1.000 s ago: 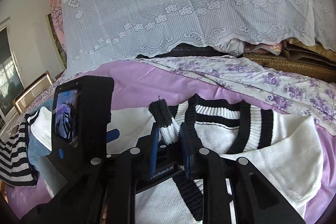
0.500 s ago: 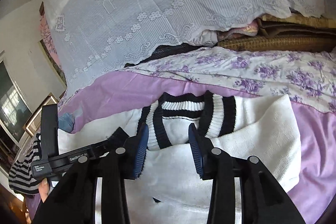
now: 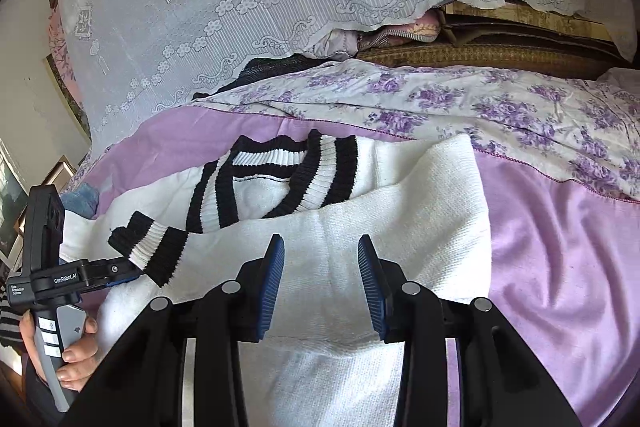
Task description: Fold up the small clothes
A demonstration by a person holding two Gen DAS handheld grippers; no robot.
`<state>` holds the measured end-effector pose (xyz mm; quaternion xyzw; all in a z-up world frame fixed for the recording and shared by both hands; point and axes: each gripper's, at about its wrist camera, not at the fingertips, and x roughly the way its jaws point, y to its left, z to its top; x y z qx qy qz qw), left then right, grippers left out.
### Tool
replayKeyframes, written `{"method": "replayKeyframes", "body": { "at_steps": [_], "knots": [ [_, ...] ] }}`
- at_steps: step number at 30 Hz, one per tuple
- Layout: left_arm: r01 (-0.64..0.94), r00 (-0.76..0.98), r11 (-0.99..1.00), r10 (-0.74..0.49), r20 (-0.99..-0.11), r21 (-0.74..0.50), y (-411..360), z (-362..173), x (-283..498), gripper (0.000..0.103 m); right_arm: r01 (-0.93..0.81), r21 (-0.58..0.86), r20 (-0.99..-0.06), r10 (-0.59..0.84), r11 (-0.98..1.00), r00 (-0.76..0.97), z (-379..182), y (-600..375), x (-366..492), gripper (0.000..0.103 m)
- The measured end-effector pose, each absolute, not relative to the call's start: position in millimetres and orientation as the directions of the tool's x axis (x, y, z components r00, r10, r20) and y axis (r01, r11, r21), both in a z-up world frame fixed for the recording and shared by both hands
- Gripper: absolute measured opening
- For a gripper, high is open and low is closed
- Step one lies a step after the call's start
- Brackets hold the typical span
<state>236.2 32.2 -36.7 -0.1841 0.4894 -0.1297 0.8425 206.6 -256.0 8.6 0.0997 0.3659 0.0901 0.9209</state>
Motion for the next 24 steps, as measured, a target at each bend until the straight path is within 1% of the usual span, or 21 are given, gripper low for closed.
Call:
{"method": "replayKeyframes", "body": {
  "at_steps": [4, 8, 12, 16, 24],
  "knots": [
    [0.031, 0.498, 0.906, -0.380, -0.780, -0.422, 32, -38, 229, 0.098, -0.067, 0.294, -0.659, 0.252, 0.954, 0.709, 5, -267, 209, 0.039],
    [0.013, 0.504, 0.916, -0.352, -0.789, -0.401, 30, -39, 219, 0.098, -0.060, 0.291, -0.665, 0.247, 0.955, 0.705, 2, -268, 210, 0.039],
    [-0.027, 0.499, 0.908, -0.349, -0.793, -0.417, 33, -39, 213, 0.098, -0.066, 0.285, -0.671, 0.249, 0.956, 0.699, 1, -266, 211, 0.039],
    [-0.038, 0.491, 0.915, -0.334, -0.804, -0.403, 31, -39, 213, 0.098, -0.059, 0.298, -0.678, 0.255, 0.953, 0.690, -2, -268, 213, 0.040],
    [-0.097, 0.479, 0.845, -0.424, -0.769, -0.526, 49, -41, 213, 0.098, -0.028, 0.355, -0.683, 0.280, 0.935, 0.675, -6, -279, 216, 0.041]
  ]
}}
